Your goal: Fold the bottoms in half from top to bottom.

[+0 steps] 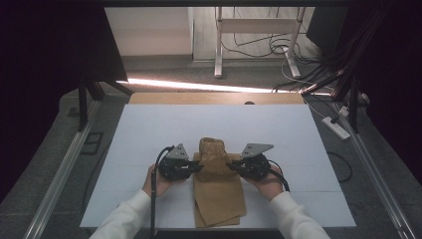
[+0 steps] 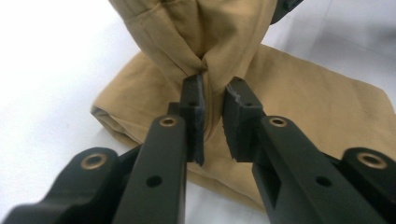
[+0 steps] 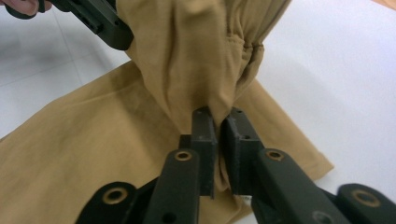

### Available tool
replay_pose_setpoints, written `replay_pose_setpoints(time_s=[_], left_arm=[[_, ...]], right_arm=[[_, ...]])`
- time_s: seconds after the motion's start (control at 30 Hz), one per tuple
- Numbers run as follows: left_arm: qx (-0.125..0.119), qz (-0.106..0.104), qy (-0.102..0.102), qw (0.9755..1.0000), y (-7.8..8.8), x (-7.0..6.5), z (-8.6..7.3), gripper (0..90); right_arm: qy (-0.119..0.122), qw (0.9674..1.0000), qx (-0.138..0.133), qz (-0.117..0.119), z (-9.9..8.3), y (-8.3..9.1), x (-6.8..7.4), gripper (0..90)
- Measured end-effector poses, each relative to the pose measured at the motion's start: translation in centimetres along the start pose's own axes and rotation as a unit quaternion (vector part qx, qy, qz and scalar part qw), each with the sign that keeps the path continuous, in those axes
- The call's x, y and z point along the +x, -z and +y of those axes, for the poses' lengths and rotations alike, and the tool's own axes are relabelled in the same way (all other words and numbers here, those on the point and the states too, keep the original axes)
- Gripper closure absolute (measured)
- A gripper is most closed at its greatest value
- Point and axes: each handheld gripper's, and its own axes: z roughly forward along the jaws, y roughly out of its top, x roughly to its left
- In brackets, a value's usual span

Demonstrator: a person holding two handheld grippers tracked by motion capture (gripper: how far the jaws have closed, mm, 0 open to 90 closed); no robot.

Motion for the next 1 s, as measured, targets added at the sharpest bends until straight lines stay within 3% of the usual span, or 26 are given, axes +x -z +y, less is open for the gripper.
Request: replay_pose_setpoints(time_s=[0.23,0.33,0.43,0.53,0.67,0.77,1.0], left_arm=[[-0.002,-0.014,0.005,0.9999,0.4,-0.4,-0.5,62.8],[0.006,-0.016,0.013,0.9998,1.2,-0.7,-1.0,44.8],[0.000,-0.007,0.022,0.9997,2.3,-0.7,-2.1,40.1],[0.001,0.008,0.039,0.9992,3.1,-0.1,-2.7,39.9],[-0.003,0.021,0.055,0.9983,3.2,0.5,-2.9,39.1],[-0.004,0.029,0.059,0.9978,3.0,0.7,-2.5,35.9],[-0.008,0.030,0.061,0.9976,2.4,1.0,-1.8,34.4]], right_arm=[[-0.006,1.0000,-0.004,0.005,-0.8,0.9,0.7,71.9],[-0.013,0.9999,-0.003,0.011,-1.3,1.4,1.2,64.2],[-0.020,0.9997,-0.001,0.016,-2.0,2.4,1.6,55.6],[-0.022,0.9997,0.009,0.010,-2.6,3.0,1.5,52.0],[-0.050,0.9987,0.013,0.004,-2.9,3.8,0.5,48.0],[-0.066,0.9978,0.006,0.000,-2.8,4.0,-0.1,44.2],[-0.068,0.9976,0.012,-0.001,-2.5,3.2,-0.7,42.4]])
